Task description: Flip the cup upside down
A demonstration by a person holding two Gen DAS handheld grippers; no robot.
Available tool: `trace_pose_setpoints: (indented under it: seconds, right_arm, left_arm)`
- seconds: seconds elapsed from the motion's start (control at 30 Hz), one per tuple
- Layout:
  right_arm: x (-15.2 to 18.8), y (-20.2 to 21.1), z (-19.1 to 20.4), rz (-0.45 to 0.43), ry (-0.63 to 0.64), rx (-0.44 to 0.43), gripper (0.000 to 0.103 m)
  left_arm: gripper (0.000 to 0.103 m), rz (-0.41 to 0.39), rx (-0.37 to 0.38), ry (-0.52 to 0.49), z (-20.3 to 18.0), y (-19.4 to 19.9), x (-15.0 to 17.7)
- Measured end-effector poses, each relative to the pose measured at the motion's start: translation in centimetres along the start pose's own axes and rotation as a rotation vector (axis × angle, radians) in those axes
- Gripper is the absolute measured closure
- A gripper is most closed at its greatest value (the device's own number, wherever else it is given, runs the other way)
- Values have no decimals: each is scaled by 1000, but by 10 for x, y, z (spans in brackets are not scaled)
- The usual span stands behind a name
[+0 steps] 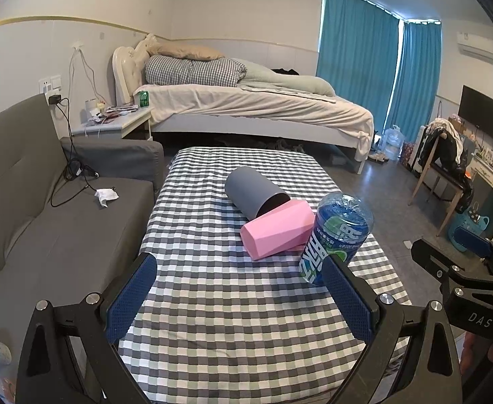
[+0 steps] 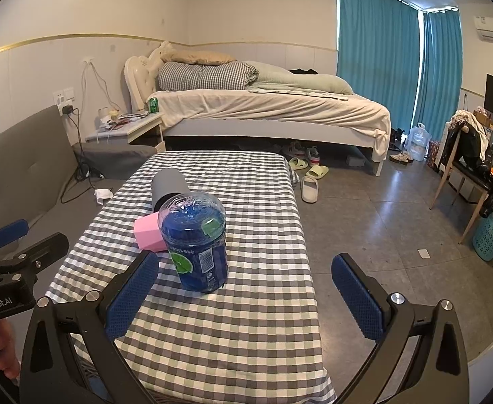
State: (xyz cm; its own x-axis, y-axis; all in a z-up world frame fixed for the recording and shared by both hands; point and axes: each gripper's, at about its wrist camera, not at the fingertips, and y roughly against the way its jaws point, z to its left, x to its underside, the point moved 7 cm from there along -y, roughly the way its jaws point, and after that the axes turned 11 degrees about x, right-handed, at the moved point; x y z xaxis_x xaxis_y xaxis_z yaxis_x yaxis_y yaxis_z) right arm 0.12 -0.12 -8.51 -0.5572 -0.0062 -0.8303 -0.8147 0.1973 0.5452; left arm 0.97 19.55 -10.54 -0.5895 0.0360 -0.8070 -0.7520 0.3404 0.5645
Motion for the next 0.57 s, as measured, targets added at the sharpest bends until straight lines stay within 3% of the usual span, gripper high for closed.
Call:
trace_pose_setpoints:
  seconds: [0.57]
  right_arm:
    - [3, -2, -1, 10, 5, 8, 0]
  left_arm:
    - [2, -3, -7, 6, 4, -1, -2]
